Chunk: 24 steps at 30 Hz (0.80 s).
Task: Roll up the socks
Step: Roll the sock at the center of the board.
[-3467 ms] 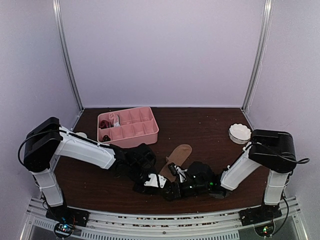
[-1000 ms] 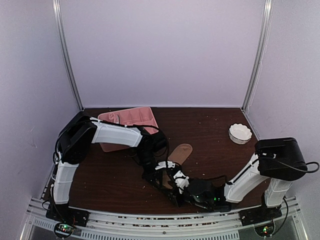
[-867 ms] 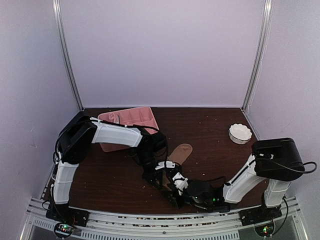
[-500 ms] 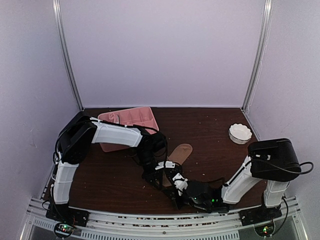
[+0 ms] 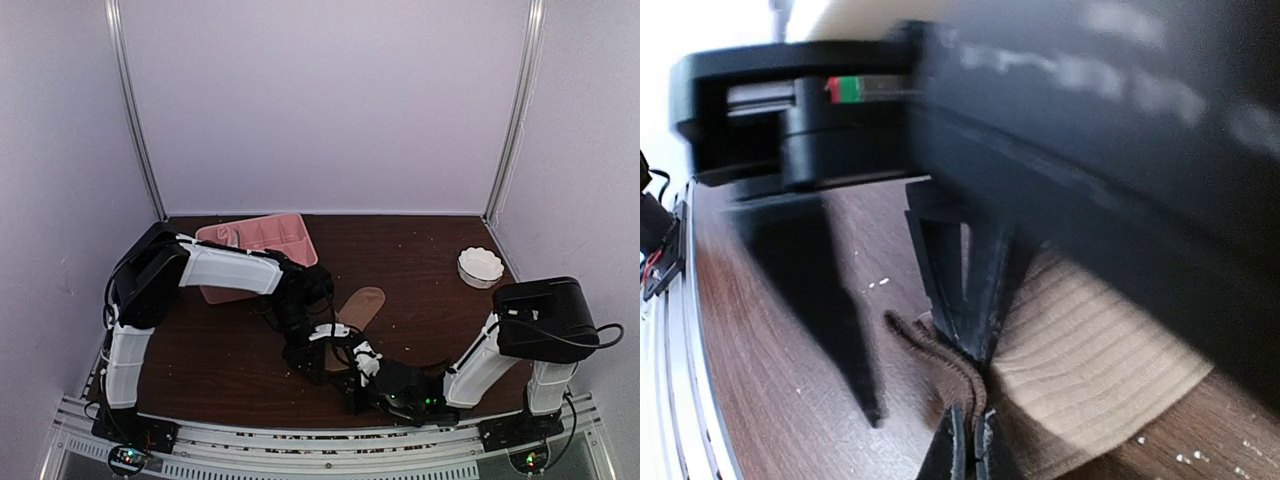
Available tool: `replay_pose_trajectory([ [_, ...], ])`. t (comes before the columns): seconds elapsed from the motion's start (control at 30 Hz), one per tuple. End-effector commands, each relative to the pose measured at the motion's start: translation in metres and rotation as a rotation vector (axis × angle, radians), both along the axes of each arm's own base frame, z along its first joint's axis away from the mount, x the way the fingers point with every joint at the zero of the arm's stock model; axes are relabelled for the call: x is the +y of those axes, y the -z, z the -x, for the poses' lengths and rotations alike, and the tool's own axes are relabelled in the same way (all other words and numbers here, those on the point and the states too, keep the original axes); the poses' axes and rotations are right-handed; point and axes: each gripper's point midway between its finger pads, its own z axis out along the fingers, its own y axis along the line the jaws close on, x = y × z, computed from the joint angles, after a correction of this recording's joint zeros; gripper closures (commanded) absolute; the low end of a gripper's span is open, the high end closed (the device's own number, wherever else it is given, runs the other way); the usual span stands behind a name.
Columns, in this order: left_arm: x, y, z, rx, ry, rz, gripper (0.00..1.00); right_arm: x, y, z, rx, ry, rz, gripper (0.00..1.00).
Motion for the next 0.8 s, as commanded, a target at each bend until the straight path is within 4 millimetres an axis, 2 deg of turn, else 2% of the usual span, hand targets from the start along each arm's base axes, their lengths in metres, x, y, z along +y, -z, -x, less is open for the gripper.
replay_pose_trajectory([
  [0.0, 0.022, 0.021, -0.02, -0.151, -0.02, -0.079, 0.55, -0.021, 0.023, 0.002, 0.09, 0.056, 0.011, 1.0],
  [0.13, 0.022, -0.005, -0.034, -0.221, -0.051, 0.004, 0.52, -0.036, 0.038, 0.007, 0.162, 0.079, 0.043, 1.0],
  [0.27, 0.023, -0.028, -0.038, -0.334, -0.055, 0.115, 0.52, -0.048, 0.057, 0.012, 0.237, 0.107, 0.117, 1.0],
  [0.43, 0.025, -0.037, -0.031, -0.373, -0.027, 0.186, 0.51, -0.053, 0.068, 0.014, 0.294, 0.134, 0.19, 1.0],
  [0.57, 0.025, -0.027, -0.028, -0.409, 0.012, 0.183, 0.52, -0.047, 0.061, 0.013, 0.298, 0.119, 0.211, 1.0],
  [0.77, 0.023, -0.024, -0.026, -0.399, 0.014, 0.184, 0.53, -0.026, 0.029, 0.01, 0.225, 0.048, 0.195, 1.0],
])
